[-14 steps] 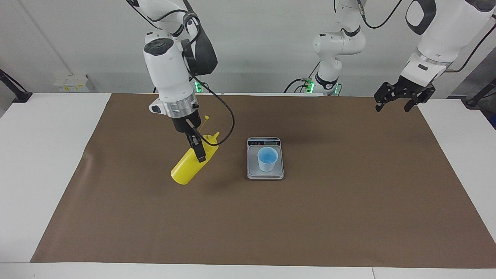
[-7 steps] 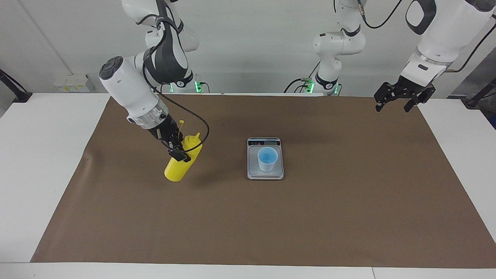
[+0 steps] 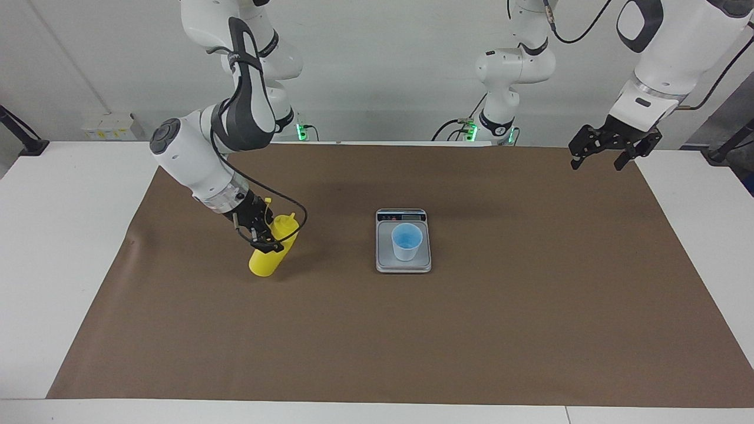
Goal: Pour seasoning into cup on scale with both arms
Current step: 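Turn the bottle upright and carry it back beside the scale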
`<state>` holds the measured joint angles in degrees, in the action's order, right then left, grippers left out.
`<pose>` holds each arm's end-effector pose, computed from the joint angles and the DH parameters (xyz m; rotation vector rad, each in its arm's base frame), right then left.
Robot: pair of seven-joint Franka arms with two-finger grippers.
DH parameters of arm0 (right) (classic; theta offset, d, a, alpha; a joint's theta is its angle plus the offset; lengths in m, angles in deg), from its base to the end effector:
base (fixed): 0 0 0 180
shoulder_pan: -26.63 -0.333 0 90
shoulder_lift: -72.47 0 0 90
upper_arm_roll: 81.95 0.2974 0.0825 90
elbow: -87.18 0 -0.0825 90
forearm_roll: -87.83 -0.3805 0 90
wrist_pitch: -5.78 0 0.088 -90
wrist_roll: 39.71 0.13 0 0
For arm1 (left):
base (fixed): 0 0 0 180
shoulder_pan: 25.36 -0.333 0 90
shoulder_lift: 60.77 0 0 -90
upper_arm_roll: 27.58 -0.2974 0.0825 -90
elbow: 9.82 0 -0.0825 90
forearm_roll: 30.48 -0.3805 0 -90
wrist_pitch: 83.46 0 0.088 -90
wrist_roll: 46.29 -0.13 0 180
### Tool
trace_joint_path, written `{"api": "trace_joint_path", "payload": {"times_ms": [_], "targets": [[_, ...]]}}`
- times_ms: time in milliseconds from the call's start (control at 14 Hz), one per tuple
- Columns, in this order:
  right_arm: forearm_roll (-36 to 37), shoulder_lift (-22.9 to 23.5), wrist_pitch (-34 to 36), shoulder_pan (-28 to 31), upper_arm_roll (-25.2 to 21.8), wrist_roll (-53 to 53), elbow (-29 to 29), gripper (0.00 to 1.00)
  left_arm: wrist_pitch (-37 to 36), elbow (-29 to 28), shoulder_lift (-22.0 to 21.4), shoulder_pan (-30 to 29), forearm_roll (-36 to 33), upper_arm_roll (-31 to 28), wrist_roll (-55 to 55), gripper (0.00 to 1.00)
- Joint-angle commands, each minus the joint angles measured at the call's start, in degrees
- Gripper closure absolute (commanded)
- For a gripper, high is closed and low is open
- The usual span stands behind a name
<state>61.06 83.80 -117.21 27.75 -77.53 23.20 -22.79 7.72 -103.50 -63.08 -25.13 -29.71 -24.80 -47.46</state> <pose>0.6000 0.0609 0.3602 -2.2096 1.6698 0.2814 0.5395 -0.0306 0.5766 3.1281 -0.1136 -0.0056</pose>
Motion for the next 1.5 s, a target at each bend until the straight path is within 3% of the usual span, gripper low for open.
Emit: {"api": "trace_joint_path", "payload": {"times_ms": [0,357,786,857,1000,1071,1214,1429], "targets": [[-5.9,-0.17,-1.03,2.56,0.59,-2.88,-0.95,1.0,-0.04,-1.86,-1.73,-0.41,0.02,0.21,0.55,0.0],[-17.16,-0.34,0.02,4.23,0.5,1.67,-0.86,1.0,-0.04,-1.86,-1.73,-0.41,0.02,0.21,0.55,0.0],[-21.31,-1.22,-0.68,5.03,0.42,7.05,-3.49,1.0,-0.04,-1.86,-1.73,-0.41,0.02,0.21,0.55,0.0],[-21.39,-1.22,-0.94,4.94,0.33,7.23,-3.76,0.9,-0.04,-1.86,-1.73,-0.41,0.02,0.21,0.55,0.0],[-21.31,-1.31,-2.69,4.59,0.33,10.46,-4.11,0.27,-0.04,-1.86,-1.73,-0.41,0.02,0.21,0.55,0.0],[-21.22,-1.31,-3.4,4.33,0.33,12.31,-4.2,0.1,-0.04,-1.86,-1.73,-0.41,0.02,0.21,0.55,0.0],[-20.87,-1.31,-3.4,4.33,0.24,12.33,-4.11,0.01,-0.04,-1.86,-1.73,-0.41,0.02,0.21,0.55,0.0],[-19.82,-1.49,-3.32,4.33,0.15,12.15,-3.85,0.0,-0.04,-1.86,-1.73,-0.41,0.02,0.21,0.55,0.0]]}}
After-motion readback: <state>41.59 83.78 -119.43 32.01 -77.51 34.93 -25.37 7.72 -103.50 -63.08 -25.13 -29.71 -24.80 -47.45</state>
